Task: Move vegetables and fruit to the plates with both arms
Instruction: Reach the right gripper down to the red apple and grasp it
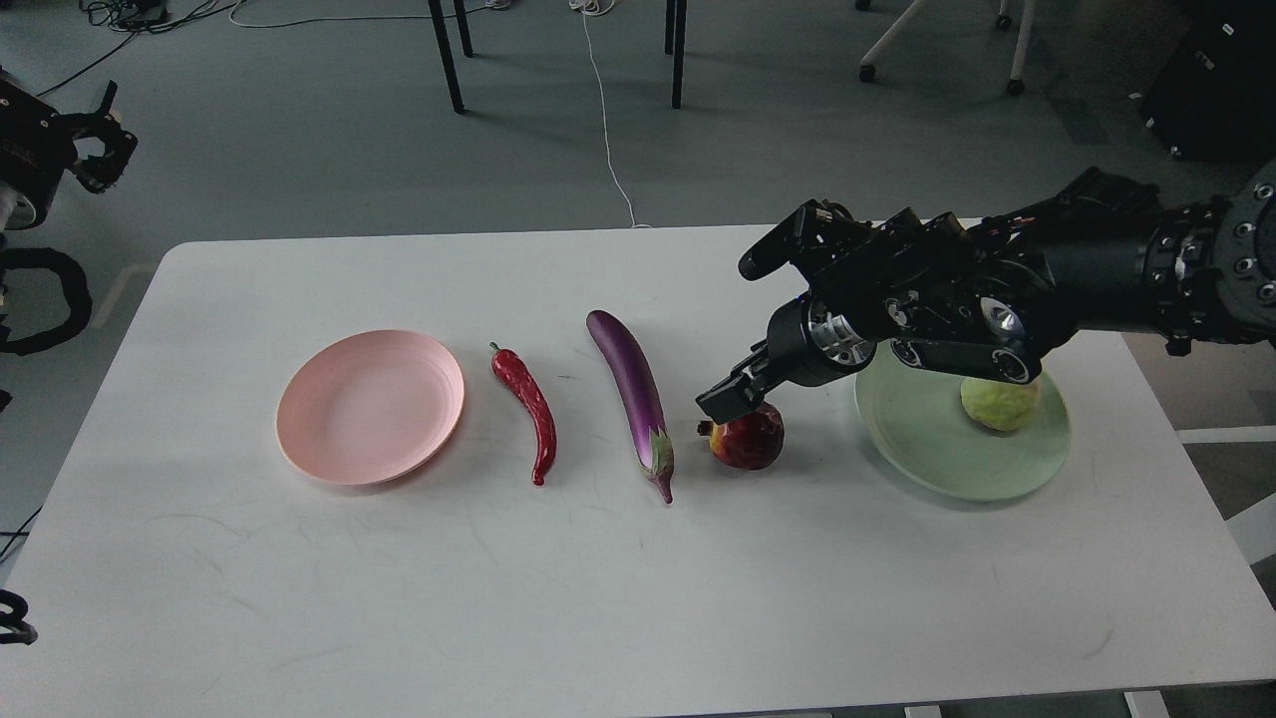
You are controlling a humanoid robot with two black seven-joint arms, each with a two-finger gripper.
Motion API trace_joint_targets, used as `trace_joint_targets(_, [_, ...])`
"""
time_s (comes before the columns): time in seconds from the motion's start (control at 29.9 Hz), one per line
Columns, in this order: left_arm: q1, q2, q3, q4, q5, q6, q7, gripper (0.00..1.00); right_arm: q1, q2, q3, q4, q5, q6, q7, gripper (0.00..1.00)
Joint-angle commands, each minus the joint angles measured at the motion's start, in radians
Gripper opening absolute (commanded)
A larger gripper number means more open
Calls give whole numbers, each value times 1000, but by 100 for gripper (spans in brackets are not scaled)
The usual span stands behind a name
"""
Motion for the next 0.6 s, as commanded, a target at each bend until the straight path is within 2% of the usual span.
trace_joint_targets(0.0, [1,7,2,0,0,0,0,98,-16,13,-12,0,0,-3,2,94])
trace_joint_targets(0.3, [1,13,1,0,-1,0,-2,98,-53,18,-13,-1,-5,-3,3,90])
trace_joint_targets(0.43, [1,12,1,0,-1,0,-3,98,-51,33,-61,-1,-23,-3,45,68])
trace_joint_targets(0.57, [-1,12,-2,0,-6,0,-3,98,-51,49,-104,-3,-55,-3,94,56])
